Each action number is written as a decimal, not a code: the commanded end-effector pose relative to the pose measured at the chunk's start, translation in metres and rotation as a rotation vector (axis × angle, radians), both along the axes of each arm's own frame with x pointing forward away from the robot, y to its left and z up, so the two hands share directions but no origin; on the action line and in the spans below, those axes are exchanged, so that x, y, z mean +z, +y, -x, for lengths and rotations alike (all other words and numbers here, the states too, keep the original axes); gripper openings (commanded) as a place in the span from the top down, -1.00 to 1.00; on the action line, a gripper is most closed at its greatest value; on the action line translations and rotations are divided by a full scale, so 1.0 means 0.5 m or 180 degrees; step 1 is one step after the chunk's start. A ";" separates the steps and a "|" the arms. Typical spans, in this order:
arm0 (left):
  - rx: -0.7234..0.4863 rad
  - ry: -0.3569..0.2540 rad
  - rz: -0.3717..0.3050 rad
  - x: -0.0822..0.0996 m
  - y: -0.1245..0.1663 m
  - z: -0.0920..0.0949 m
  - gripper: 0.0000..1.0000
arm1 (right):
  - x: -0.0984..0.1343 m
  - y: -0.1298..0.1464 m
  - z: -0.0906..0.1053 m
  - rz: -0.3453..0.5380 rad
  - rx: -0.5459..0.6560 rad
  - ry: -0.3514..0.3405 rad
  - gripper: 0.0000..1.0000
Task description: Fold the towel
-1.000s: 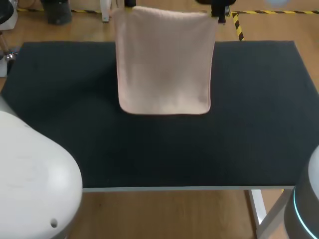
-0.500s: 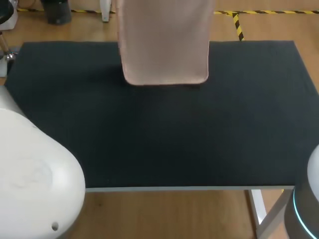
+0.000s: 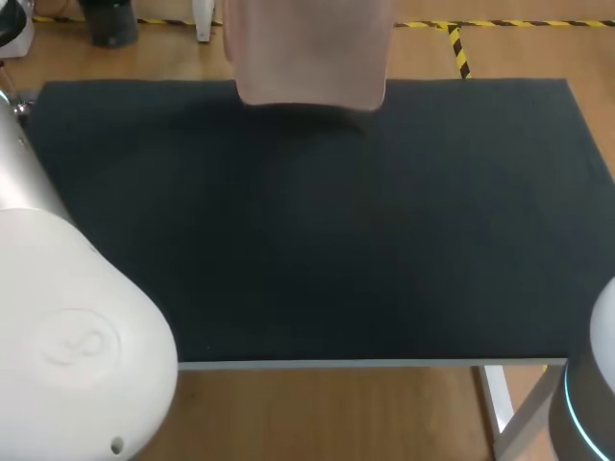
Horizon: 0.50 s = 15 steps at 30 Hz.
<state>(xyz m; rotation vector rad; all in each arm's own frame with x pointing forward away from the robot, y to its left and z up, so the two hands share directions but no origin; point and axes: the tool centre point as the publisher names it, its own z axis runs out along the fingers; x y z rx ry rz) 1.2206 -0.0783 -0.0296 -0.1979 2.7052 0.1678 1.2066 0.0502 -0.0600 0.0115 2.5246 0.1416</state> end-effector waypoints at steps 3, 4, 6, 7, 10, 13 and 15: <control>-0.0029 0.0177 0.0051 -0.033 0.005 -0.021 1.00 | -0.028 0.002 -0.022 0.0061 0.0008 0.0072 1.00; -0.0037 0.0201 0.0050 -0.042 0.006 -0.020 1.00 | -0.034 0.001 -0.020 0.0076 0.0011 0.0083 1.00; -0.0041 0.0245 0.0052 -0.058 0.006 -0.013 1.00 | -0.046 -0.002 -0.013 0.0106 0.0017 0.0102 1.00; -0.0053 0.0257 0.0047 -0.066 0.005 -0.008 1.00 | -0.051 -0.004 -0.010 0.0110 0.0015 0.0112 1.00; -0.0064 0.0284 0.0044 -0.084 0.006 0.017 1.00 | -0.061 -0.008 0.005 0.0120 0.0018 0.0127 1.00; -0.0075 0.0268 0.0089 -0.101 0.011 0.053 1.00 | -0.070 -0.009 0.027 0.0152 0.0036 0.0129 1.00; -0.0073 0.0277 0.0114 -0.113 0.012 0.076 1.00 | -0.077 -0.009 0.046 0.0173 0.0049 0.0129 1.00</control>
